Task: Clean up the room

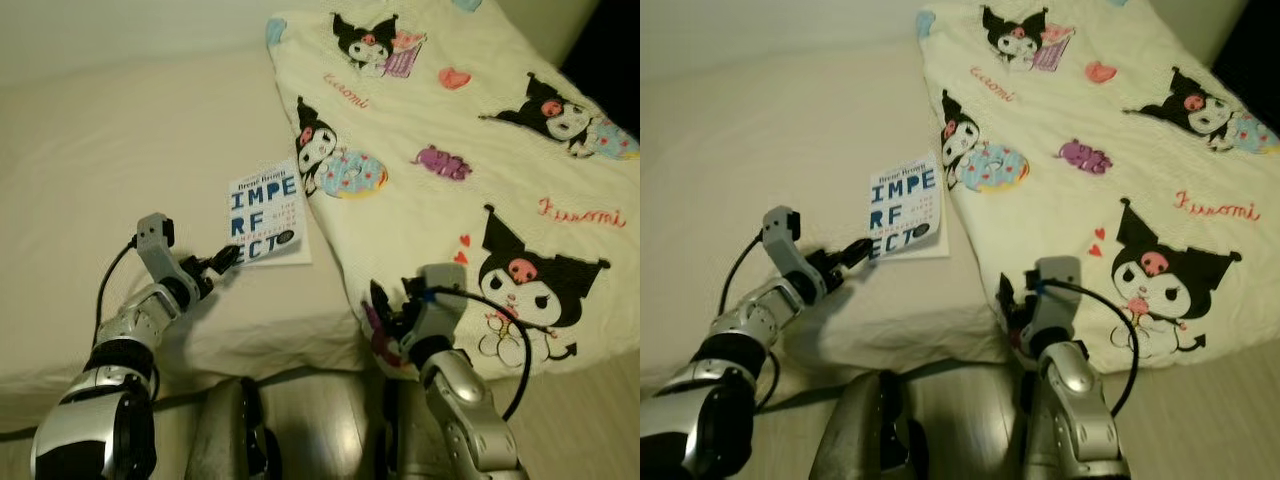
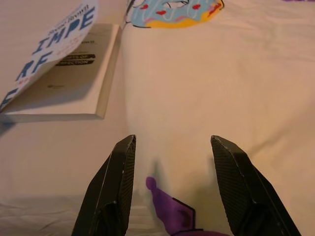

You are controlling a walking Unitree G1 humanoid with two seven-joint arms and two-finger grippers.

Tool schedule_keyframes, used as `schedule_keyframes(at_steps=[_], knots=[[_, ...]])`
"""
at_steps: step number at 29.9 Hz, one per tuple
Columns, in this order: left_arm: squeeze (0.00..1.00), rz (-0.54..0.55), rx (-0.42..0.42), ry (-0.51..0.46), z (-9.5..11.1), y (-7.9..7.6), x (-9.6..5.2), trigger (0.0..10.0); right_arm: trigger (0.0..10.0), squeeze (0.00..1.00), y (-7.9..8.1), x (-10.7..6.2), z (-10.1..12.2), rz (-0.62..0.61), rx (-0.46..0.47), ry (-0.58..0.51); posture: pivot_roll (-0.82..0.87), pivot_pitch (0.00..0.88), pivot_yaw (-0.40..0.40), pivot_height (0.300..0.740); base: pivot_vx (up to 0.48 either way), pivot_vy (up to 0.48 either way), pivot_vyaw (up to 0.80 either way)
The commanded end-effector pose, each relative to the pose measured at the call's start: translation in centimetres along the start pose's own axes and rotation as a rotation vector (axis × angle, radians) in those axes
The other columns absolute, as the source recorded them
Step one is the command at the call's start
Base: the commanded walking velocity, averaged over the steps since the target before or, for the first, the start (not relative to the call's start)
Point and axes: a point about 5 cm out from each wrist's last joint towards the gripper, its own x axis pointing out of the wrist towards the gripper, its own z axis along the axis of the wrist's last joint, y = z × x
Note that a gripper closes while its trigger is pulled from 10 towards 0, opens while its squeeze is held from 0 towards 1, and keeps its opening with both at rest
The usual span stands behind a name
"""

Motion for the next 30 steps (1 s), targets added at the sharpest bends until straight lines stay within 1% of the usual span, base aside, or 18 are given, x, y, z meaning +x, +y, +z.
schedule_keyframes(at_steps=[1,4,5,7,9,12,15,17,18,20,21,22,24,25,26,27,28,30], knots=[[1.0,0.012,-0.059,0.022,-1.0,0.6,-0.4,10.0,10.0,0.0,0.2,-0.4,-0.5,-0.001,0.029,0.027,-0.08,0.492,0.106,0.591,0.0,0.0,0.0],[1.0,-0.053,-0.175,0.038,-2.7,-1.1,0.5,10.0,10.0,0.0,0.3,-1.0,-0.2,-0.014,0.041,0.035,-0.09,0.501,0.118,0.591,0.0,0.0,0.0],[1.0,-0.053,-0.175,0.038,-2.7,-1.1,0.5,10.0,10.0,0.0,0.3,-1.0,-0.2,-0.014,0.041,0.035,-0.09,0.501,0.118,0.591,0.0,0.0,0.0],[1.0,-0.077,-0.187,0.052,-3.7,-2.1,0.9,10.0,10.0,0.0,0.3,-1.4,-0.2,-0.021,0.045,0.04,-0.1,0.507,0.134,0.591,0.0,0.0,0.0],[1.0,-0.085,-0.188,0.061,-4.3,-2.6,1.1,10.0,10.0,0.0,0.4,-1.6,-0.2,-0.027,0.048,0.046,-0.11,0.511,0.141,0.591,0.0,0.0,0.0],[1.0,-0.093,-0.18,0.072,-4.7,-3.0,1.3,10.0,10.0,0.0,0.4,-1.8,-0.1,-0.031,0.048,0.049,-0.12,0.515,0.15,0.591,0.0,0.0,0.0],[1.0,-0.082,-0.111,0.1,-5.9,-3.8,1.6,10.0,10.0,0.0,0.4,-2.0,0.2,-0.046,0.046,0.045,-0.13,0.52,0.164,0.591,0.0,0.0,0.0],[1.0,-0.07,-0.097,0.099,-6.0,-4.0,1.7,10.0,10.0,0.0,0.3,-2.1,0.3,-0.051,0.046,0.044,-0.14,0.521,0.168,0.591,0.0,0.0,0.0],[1.0,-0.057,-0.106,0.09,-6.1,-4.1,1.8,10.0,10.0,0.0,0.3,-2.2,0.4,-0.055,0.047,0.043,-0.14,0.521,0.172,0.591,0.0,0.0,0.0],[1.0,-0.027,-0.165,0.059,-5.8,-4.2,2.0,10.0,10.0,0.0,0.3,-2.3,0.5,-0.063,0.055,0.04,-0.15,0.518,0.178,0.591,0.0,0.0,0.0],[1.0,-0.027,-0.165,0.059,-5.8,-4.2,2.0,10.0,10.0,0.0,0.3,-2.3,0.5,-0.063,0.055,0.04,-0.15,0.518,0.178,0.591,0.0,0.0,0.0],[0.8,-0.009,-0.212,0.034,-5.6,-4.1,2.0,10.0,10.0,0.0,0.3,-2.3,0.6,-0.066,0.057,0.039,-0.15,0.517,0.184,0.591,0.0,0.0,0.0],[0.8,0.001,-0.227,0.024,-5.6,-4.1,2.0,10.0,10.0,0.0,0.3,-2.4,0.6,-0.067,0.057,0.041,-0.15,0.517,0.184,0.591,0.0,0.0,0.0],[0.32,0.011,-0.243,0.015,-5.5,-4.0,2.0,10.0,10.0,0.0,0.3,-2.4,0.7,-0.067,0.057,0.041,-0.16,0.519,0.184,0.591,0.0,0.0,0.0],[0.07,0.023,-0.263,0.002,-5.4,-3.9,2.0,10.0,10.0,0.0,0.4,-2.4,0.7,-0.07,0.062,0.04,-0.16,0.519,0.184,0.591,0.0,0.0,0.0],[0.07,0.023,-0.263,0.002,-5.4,-3.9,2.0,10.0,10.0,0.0,0.4,-2.4,0.7,-0.07,0.062,0.04,-0.16,0.519,0.184,0.591,0.0,0.0,0.0],[0.0,0.033,-0.283,-0.011,-5.3,-3.8,2.0,10.0,10.0,0.0,0.4,-2.4,0.7,-0.072,0.066,0.041,-0.16,0.522,0.185,0.591,0.0,0.0,0.0],[0.0,0.043,-0.39,-0.071,-4.4,-3.4,2.0,10.0,10.0,0.0,0.5,-2.5,0.7,-0.073,0.067,0.044,-0.16,0.523,0.189,0.591,0.0,0.0,0.0]])
